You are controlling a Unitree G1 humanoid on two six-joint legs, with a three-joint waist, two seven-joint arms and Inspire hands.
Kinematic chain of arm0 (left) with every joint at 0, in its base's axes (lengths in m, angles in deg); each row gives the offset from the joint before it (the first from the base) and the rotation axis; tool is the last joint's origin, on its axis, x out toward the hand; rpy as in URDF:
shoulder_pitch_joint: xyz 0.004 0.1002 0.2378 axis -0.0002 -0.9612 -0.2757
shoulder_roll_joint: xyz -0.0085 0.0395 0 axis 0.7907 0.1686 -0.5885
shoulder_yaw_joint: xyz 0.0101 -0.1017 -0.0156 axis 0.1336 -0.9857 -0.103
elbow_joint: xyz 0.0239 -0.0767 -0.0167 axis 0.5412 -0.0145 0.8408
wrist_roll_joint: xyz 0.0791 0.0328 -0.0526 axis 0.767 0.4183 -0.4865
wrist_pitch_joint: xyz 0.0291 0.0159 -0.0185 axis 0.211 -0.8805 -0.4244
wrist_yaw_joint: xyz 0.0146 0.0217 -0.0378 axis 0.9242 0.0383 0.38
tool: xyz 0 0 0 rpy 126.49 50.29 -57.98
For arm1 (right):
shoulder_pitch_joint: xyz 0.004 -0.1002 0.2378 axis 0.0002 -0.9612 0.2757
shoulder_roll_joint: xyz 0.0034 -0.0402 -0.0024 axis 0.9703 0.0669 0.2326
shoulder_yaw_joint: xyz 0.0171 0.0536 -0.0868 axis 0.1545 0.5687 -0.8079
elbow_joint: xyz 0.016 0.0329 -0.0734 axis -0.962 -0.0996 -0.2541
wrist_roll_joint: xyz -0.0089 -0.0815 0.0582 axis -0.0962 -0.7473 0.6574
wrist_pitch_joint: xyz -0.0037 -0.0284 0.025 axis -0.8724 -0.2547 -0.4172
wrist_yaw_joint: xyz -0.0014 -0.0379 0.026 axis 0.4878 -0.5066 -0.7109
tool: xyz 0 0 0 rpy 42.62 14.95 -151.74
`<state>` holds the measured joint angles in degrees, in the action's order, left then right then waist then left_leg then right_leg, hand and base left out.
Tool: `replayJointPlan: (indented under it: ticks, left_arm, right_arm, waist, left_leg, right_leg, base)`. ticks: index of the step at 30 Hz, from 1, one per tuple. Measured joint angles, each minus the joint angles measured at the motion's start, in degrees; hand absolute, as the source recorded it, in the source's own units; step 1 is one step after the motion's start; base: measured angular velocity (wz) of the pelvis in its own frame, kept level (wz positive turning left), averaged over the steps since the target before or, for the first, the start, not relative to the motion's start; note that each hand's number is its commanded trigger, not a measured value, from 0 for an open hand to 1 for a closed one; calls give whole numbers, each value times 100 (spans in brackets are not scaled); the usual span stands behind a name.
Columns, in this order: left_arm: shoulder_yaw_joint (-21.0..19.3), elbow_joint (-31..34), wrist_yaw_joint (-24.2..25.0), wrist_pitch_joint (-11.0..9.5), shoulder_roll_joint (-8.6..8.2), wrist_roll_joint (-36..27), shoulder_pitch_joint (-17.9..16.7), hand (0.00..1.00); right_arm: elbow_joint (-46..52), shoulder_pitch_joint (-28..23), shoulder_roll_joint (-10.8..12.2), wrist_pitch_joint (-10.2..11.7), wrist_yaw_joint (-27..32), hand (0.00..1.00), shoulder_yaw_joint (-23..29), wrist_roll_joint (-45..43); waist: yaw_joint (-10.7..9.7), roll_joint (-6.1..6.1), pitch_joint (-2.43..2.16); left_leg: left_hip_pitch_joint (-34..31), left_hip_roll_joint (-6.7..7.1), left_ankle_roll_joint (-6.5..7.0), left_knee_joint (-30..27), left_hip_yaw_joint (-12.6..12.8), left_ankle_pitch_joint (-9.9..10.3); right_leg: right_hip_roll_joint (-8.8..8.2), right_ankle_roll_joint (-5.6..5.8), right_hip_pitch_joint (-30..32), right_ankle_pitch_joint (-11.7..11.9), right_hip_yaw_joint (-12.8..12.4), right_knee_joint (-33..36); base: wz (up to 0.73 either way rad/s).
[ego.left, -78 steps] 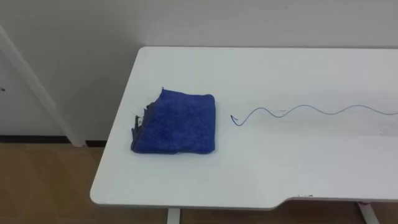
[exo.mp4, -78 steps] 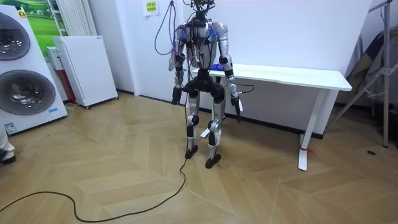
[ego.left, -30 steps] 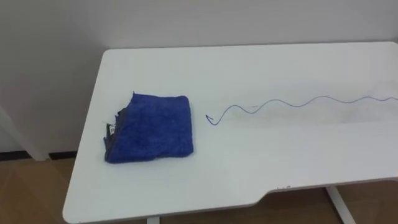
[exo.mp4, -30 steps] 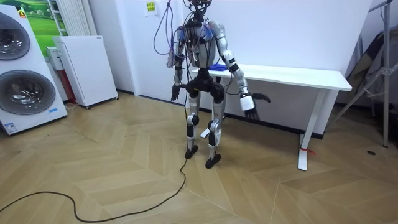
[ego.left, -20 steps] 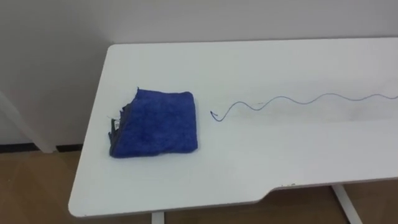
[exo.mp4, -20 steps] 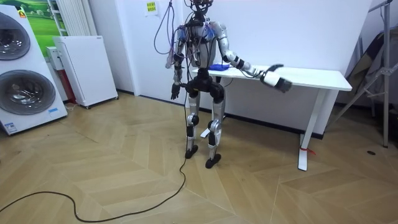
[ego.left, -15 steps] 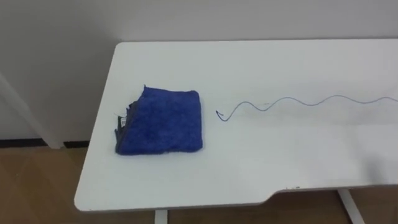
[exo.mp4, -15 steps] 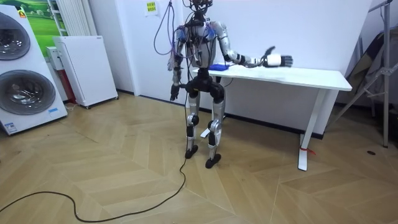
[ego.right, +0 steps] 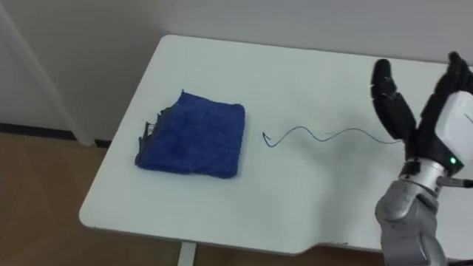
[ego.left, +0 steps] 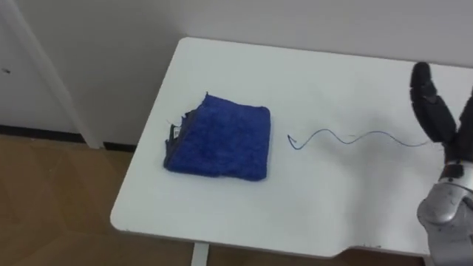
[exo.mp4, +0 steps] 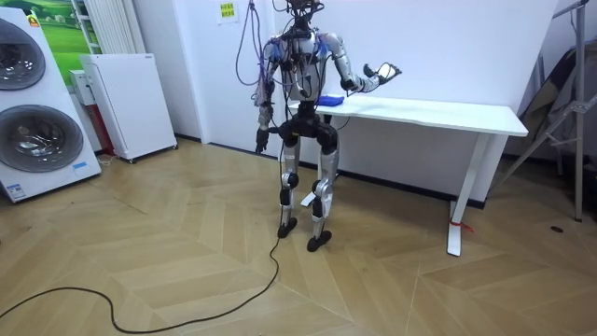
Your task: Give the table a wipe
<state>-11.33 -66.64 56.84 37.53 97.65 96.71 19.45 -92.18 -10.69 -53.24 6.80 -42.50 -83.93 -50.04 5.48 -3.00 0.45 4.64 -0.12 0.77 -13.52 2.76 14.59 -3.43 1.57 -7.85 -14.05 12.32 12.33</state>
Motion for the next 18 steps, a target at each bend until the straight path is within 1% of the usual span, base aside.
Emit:
replayJointPlan:
  ticks: [1, 2, 3, 4, 5, 7, 8, 9, 11, 12, 13, 14, 15, 16, 17, 18]
  left_arm:
    - [31, 14, 34, -12, 0, 97, 2, 0]
    - [37, 26, 66, -12, 0, 112, 3, 0]
    - [43, 41, 113, -12, 0, 213, 7, 0]
    - [99, 47, 137, -10, 11, 223, 18, 0]
    - [125, 46, 150, -8, 16, 223, 19, 0]
    - [245, 47, 218, -8, 37, 214, 27, 0]
    - [309, 48, 220, -8, 52, 214, 29, 0]
    - [377, 62, 232, -9, 57, 215, 28, 0]
    - [451, 144, 250, -15, 56, 219, 58, 0]
    - [461, 147, 256, -19, 56, 217, 73, 0]
    - [464, 147, 256, -21, 62, 219, 85, 0]
    - [462, 146, 256, -21, 74, 219, 86, 0]
    - [461, 145, 256, -21, 102, 219, 87, 0]
    - [458, 145, 266, -21, 106, 219, 63, 0]
    - [463, 145, 283, -21, 101, 219, 68, 0]
    - [511, 151, 343, -23, 92, 224, 151, 0]
  right_arm:
    - [147, 0, 0, 5, -105, 0, -114, -91]
    - [215, 0, 0, 8, -141, 0, -162, -197]
    - [374, 1, -7, 11, -225, 0, -272, -398]
    - [515, 17, -7, 25, -318, 0, -418, -595]
    - [552, 24, -8, 31, -355, 0, -492, -673]
    - [560, 40, -7, 61, -558, 0, -803, -946]
    - [559, 39, -7, 59, -611, 0, -883, -996]
    - [559, 39, -7, 57, -710, 0, -1046, -1067]
    - [559, 41, -7, 44, -852, 0, -1283, -1218]
    - [554, 39, -12, 24, -969, 0, -1462, -1326]
    - [538, 38, -15, 21, -1109, 0, -1655, -1418]
    - [538, 37, -15, 27, -1179, 0, -1758, -1448]
    - [539, 38, -15, 40, -1282, 0, -1935, -1565]
    - [540, 43, -9, 52, -1331, 0, -2058, -1696]
    - [538, 41, 0, 58, -1365, 0, -2072, -1792]
    - [520, 42, 6, 62, -1415, 0, -2062, -1882]
  waist:
    - [47, 0, 1]
    - [89, -2, -1]
    - [120, -10, -6]
    - [122, -14, -9]
    - [124, -16, -7]
    - [185, -52, -17]
    - [207, -61, -11]
    - [275, -70, -15]
    - [312, -84, -12]
    - [436, -72, -4]
    - [513, -43, 18]
    - [572, -37, 22]
    - [607, -66, 11]
    - [621, -85, 8]
    - [594, -89, 2]
    - [603, -41, 32]
  left_leg:
    - [-7, 1, 0, 5, -22, 0]
    - [-16, 3, 0, 6, -31, 0]
    - [-39, 6, -3, 8, -75, -2]
    - [-35, 14, -16, 30, -168, -11]
    - [-22, 17, -20, 52, -202, -17]
    - [51, 35, -27, 105, -413, -49]
    - [74, 41, -29, 119, -487, -50]
    - [113, 40, -37, 169, -544, -56]
    - [118, 40, -41, 217, -664, -71]
    - [169, 30, -41, 268, -782, -87]
    - [246, -11, -41, 305, -1001, -96]
    - [261, -18, -44, 307, -1167, -98]
    - [250, 0, -61, 316, -1363, -110]
    - [219, 19, -62, 344, -1361, -110]
    - [243, 20, -62, 367, -1366, -113]
    - [347, -66, -47, 496, -1592, -177]
  right_leg:
    - [-1, 0, 9, 0, 82, -29]
    - [-1, 0, 4, 0, 110, -56]
    - [-5, 0, -27, 0, 222, -73]
    - [-5, 0, -48, 0, 267, -74]
    - [-3, 0, -57, 0, 273, -74]
    - [6, 0, -108, 0, 274, -78]
    - [10, 0, -135, 0, 274, -80]
    - [19, 1, -160, 0, 275, -80]
    - [28, 0, -151, 0, 293, -72]
    - [42, 0, -126, 0, 273, -2]
    - [65, 0, -47, -1, 272, 194]
    - [67, 0, -13, -1, 267, 280]
    - [64, 0, -47, 0, 268, 283]
    - [63, -2, -136, 1, 295, 177]
    - [64, -2, -141, 1, 325, 175]
    - [64, 0, 99, -31, 396, 621]
  base:
    - [8]
    - [7]
    - [15]
    - [22]
    - [30]
    - [26]
    - [19]
    - [14]
    - [11]
    - [-9]
    - [-18]
    - [-20]
    - [9]
    - [27]
    - [34]
    - [6]
